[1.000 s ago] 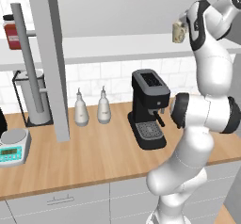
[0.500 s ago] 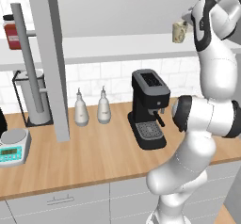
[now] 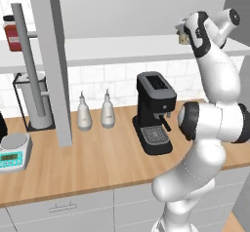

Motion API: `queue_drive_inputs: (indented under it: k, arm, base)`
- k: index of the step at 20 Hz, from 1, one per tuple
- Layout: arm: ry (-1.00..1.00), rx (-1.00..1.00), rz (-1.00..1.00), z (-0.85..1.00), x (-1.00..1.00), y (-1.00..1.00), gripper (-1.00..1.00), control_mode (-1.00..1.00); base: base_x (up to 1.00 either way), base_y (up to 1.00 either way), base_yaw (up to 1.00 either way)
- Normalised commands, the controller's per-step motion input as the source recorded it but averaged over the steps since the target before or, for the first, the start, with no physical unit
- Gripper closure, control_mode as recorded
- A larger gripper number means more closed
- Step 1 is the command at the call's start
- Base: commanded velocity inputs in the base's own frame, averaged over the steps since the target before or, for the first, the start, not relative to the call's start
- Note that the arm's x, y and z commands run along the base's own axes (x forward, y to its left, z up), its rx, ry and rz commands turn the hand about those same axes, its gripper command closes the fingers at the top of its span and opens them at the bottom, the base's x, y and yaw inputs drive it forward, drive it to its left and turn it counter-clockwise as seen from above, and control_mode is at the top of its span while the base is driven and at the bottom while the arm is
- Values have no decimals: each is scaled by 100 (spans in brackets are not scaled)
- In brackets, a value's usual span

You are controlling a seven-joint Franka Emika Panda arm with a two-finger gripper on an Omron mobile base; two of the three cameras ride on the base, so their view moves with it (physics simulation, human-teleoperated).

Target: Gather all objects into one cabinet and sort the glasses and bowls to opposite sides.

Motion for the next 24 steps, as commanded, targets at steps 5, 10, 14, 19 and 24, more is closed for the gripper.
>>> queue_drive_inputs:
  k: [5,10,14,19,24]
  arm:
    - [0,19,0,-23,100,0,-100,-100]
    - [0,17,8,-2,79,-20,-100,-100]
    - [0,0,6,-1,-1,-9,100,-100]
    - [7,-12,3,0,-11,1,100,-100]
    - [5,-15,0,-1,-33,15,100,-100]
  base:
    - [0,0,0]
    - [0,0,0]
    - [0,0,0]
    - [0,0,0]
    - [0,0,0]
